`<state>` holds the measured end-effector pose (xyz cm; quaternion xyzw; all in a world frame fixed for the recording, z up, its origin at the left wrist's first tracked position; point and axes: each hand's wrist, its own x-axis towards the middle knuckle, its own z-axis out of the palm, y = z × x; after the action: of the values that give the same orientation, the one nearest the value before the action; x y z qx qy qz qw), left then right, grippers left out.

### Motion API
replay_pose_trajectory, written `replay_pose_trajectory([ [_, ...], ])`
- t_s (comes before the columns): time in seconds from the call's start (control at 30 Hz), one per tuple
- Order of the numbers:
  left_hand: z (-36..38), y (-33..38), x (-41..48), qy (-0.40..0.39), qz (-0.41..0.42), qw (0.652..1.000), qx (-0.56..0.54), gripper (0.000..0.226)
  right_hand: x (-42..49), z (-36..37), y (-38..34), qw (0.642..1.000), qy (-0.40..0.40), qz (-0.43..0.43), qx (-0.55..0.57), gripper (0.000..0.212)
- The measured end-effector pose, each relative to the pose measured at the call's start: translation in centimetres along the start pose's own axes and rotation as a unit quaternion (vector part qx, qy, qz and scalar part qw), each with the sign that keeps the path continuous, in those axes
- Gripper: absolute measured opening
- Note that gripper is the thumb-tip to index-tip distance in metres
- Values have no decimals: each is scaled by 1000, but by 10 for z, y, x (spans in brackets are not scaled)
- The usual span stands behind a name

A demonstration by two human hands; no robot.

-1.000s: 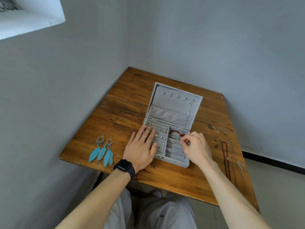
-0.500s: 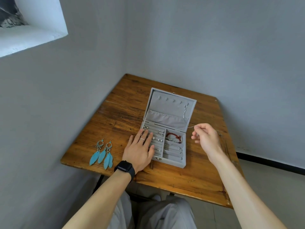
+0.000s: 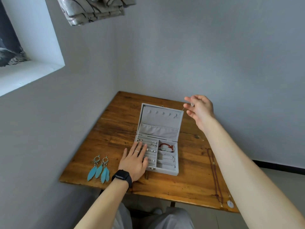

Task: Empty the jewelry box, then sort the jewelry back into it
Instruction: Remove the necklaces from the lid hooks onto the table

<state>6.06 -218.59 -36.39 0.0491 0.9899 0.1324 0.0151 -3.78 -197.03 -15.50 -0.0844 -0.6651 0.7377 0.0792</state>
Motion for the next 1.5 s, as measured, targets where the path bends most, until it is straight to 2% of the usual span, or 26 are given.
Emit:
replay_pose_trajectory([
  [0.17, -3, 2, -1, -16, -5, 1000, -5, 59, 11, 17, -21, 1000, -6, -12, 14, 8],
  [0.47, -7, 4, -2, -24, -8, 1000, 0, 58, 18, 21, -40, 999, -2, -53, 9, 5],
  [0.77, -6, 3, 0, -12, -1, 999, 33, 78, -28, 2, -14, 996, -74, -49, -33, 6],
  [0.9, -13, 5, -3, -12, 5, 999, 29, 60, -57, -14, -11, 991, -115, -45, -50, 7],
  [1.0, -26, 9, -4, 11, 30, 999, 6, 61, -82, -25, -7, 985, -151, -37, -78, 7],
  [1.07, -43, 19, -5, 36, 45, 996, -65, 61, -99, -32, -4, 979, -176, -35, -98, 7],
  [1.1, -56, 27, -7, 46, 47, 987, -144, 59, -107, -36, -2, 976, -185, -33, -107, 8],
  [1.17, -87, 47, -16, 32, 44, 939, -339, 48, -121, -42, 4, 972, -196, -33, -123, 9],
  [1.23, -114, 64, -30, -23, 78, 878, -472, 38, -134, -48, 10, 970, -200, -32, -135, 10],
  [1.33, -137, 82, -53, -81, 132, 847, -508, 26, -151, -59, 19, 969, -202, -29, -139, 11],
  [1.5, -125, 93, -67, -85, 146, 857, -487, 15, -172, -78, 37, 973, -196, -7, -124, 12],
])
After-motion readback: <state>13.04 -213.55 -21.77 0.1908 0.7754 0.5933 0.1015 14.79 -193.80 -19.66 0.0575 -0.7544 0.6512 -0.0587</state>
